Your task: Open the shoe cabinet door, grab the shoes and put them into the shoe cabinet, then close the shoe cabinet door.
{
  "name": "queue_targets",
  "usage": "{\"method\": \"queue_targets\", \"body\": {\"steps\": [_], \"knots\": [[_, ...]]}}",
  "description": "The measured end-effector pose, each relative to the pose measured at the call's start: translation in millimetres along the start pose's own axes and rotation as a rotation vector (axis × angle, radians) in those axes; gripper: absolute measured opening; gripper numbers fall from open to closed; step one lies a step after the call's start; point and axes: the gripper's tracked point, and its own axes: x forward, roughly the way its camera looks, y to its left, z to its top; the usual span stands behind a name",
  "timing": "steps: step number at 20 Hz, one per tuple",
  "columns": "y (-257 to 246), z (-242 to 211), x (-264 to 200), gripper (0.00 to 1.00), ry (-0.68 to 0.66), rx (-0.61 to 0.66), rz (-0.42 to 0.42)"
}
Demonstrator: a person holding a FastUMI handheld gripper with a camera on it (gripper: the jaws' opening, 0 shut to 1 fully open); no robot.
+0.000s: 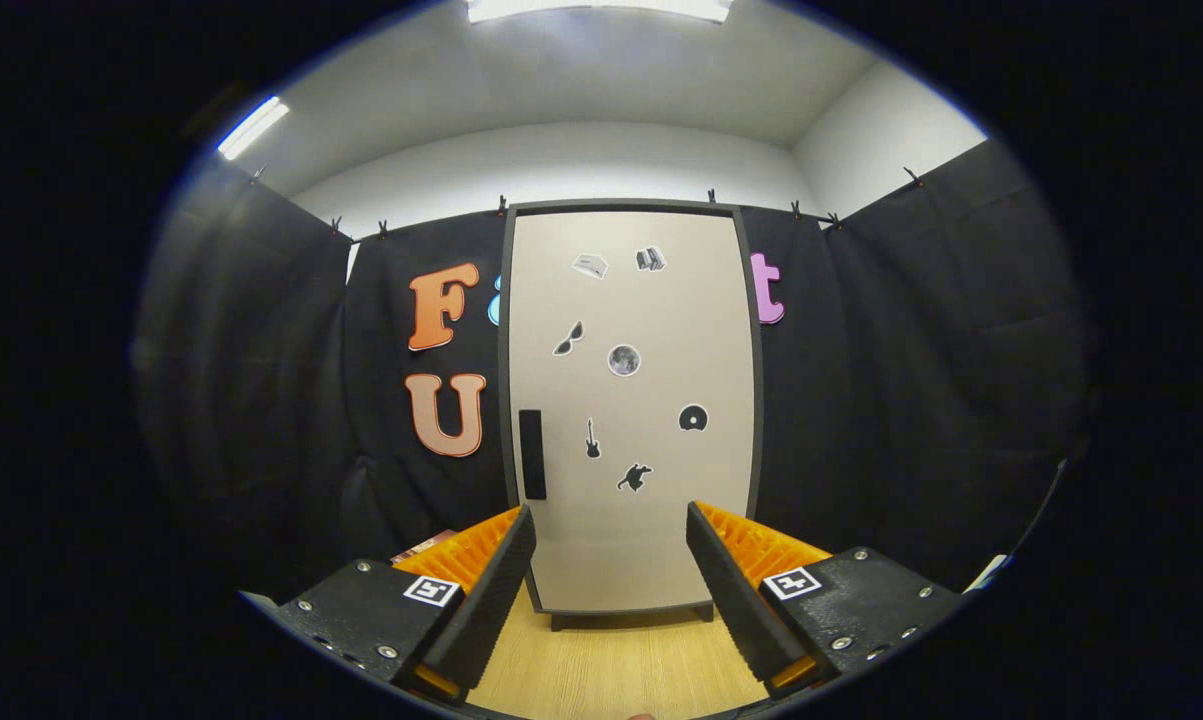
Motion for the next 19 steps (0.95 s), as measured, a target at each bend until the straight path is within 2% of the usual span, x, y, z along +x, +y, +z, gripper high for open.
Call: {"method": "queue_targets", "body": {"steps": [11,19], "knots": [[-21.2,-13.6,-3.5,0.95,0.012,0.034,-0.060],[-14.2,-11.5,-6.4,0.95,-0.001,0.028,-0.051]]}}
